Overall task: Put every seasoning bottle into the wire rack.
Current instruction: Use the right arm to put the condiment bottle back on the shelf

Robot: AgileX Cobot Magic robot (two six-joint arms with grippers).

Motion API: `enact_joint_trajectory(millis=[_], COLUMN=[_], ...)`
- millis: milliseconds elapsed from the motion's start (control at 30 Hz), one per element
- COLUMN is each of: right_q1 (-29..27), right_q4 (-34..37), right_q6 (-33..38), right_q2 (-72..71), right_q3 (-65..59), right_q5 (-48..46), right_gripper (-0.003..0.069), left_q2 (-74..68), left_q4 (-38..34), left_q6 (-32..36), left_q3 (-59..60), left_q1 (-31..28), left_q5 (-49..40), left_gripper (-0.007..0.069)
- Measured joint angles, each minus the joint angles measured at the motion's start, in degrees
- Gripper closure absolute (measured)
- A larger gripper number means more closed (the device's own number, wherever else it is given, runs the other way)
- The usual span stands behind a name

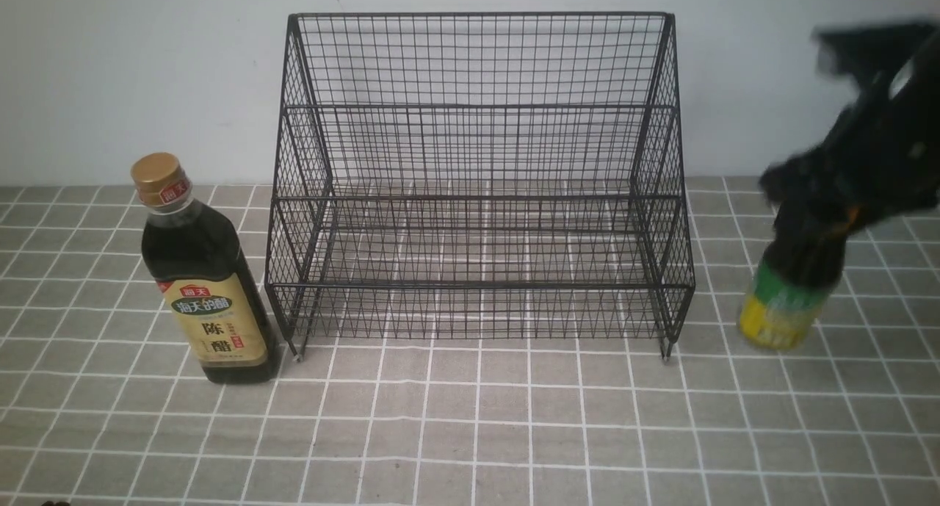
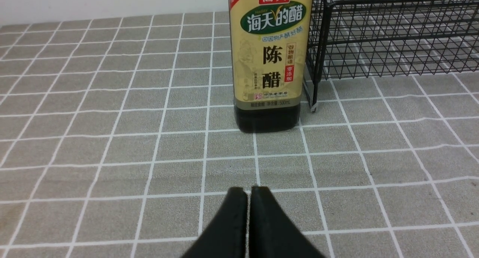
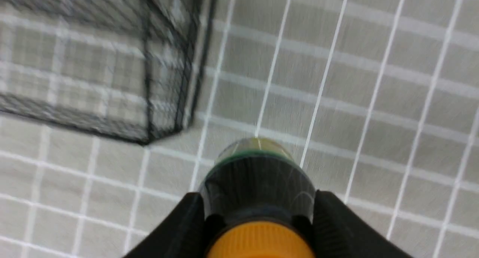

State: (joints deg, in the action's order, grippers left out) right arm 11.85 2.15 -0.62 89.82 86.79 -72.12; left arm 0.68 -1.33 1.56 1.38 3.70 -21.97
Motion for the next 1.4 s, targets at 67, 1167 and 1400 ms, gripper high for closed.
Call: enact_joint_trajectory(millis=[67,1167,1400], right_q1=[0.57,12.19,12.19], right_q4=[-0.36,4.85,5.33], right_q6=[0.17,1.14,-0.38], right_q2=[-0.84,20.26,22.66], right_q3=[3.55,17.34,17.52], right_q5=[-0.36,0.12,0.82], right_gripper=[0.0318,0.0318,0.0307], left_q2=[0.00,0.00,0.00], left_q4=[0.00,0.00,0.00], left_q6=[0.00,0.00,0.00], left_q3=[0.00,0.00,0.00], left_q1=[0.00,0.00,0.00], left_q5=[0.00,0.00,0.00], left_gripper=[0.0631,0.0631,0.0631])
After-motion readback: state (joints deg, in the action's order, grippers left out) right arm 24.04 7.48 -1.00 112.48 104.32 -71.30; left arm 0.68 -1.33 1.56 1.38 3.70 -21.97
